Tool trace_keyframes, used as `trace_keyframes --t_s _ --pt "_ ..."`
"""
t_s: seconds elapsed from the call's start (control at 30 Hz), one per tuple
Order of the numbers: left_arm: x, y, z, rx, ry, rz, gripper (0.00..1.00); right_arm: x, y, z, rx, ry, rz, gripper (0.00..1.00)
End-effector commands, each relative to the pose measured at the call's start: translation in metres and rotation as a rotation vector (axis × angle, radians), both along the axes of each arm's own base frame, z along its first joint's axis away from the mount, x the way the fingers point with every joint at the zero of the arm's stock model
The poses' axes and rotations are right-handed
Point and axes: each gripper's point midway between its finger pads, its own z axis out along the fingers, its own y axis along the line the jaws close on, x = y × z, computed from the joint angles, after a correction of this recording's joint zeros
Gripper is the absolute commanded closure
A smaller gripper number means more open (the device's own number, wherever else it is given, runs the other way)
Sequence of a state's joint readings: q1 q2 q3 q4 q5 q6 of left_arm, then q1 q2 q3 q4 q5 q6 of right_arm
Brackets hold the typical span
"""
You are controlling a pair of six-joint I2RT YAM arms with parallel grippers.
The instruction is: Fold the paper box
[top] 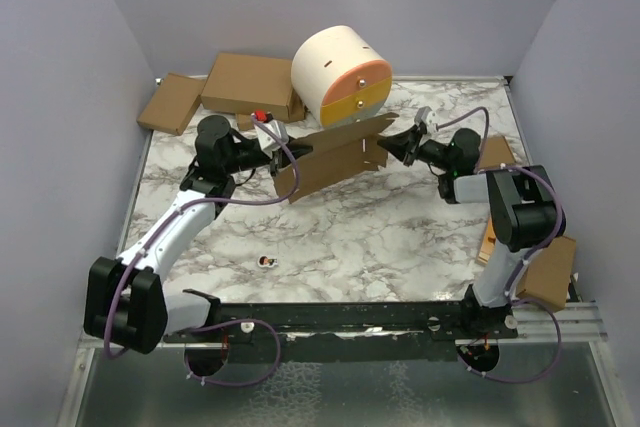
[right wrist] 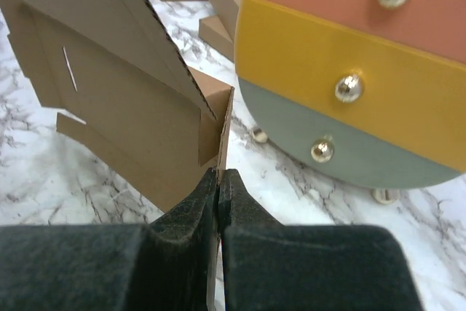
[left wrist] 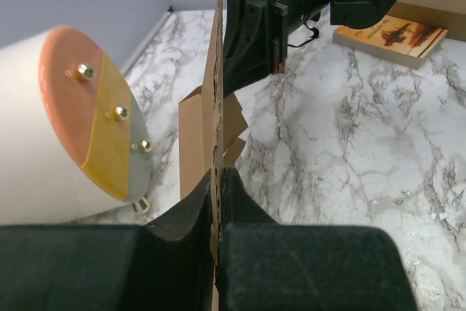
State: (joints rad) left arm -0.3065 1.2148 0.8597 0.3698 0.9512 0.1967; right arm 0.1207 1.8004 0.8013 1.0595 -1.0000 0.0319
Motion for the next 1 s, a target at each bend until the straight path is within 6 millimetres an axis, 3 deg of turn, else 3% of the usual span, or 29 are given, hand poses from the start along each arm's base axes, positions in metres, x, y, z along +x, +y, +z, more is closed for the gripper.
trace_keyframes --t_s 0.0,0.2,0.3,0.7,0.97 --pt "-0.001 -0.005 -0.033 0.010 0.109 -0.055 1.00 -0.009 0.007 0.010 0.037 -0.195 -0.007 0.99" --pt "-0.006 -0.006 -0.057 -0.010 0.209 -0.057 1.00 -0.020 0.006 -0.016 0.013 -0.136 0.006 0.97" --pt "-0.012 -0.004 -0.065 -0.016 0.245 -0.047 1.00 -0.026 0.006 -0.013 0.013 -0.143 0.013 0.96" --pt "-0.012 -0.002 -0.067 -0.047 0.320 -0.007 1.00 -0.041 0.006 -0.026 -0.101 -0.091 0.068 0.83" --pt "-0.010 -0.001 -0.065 -0.052 0.315 0.012 1.00 -0.036 0.002 -0.032 -0.155 -0.061 0.053 0.86"
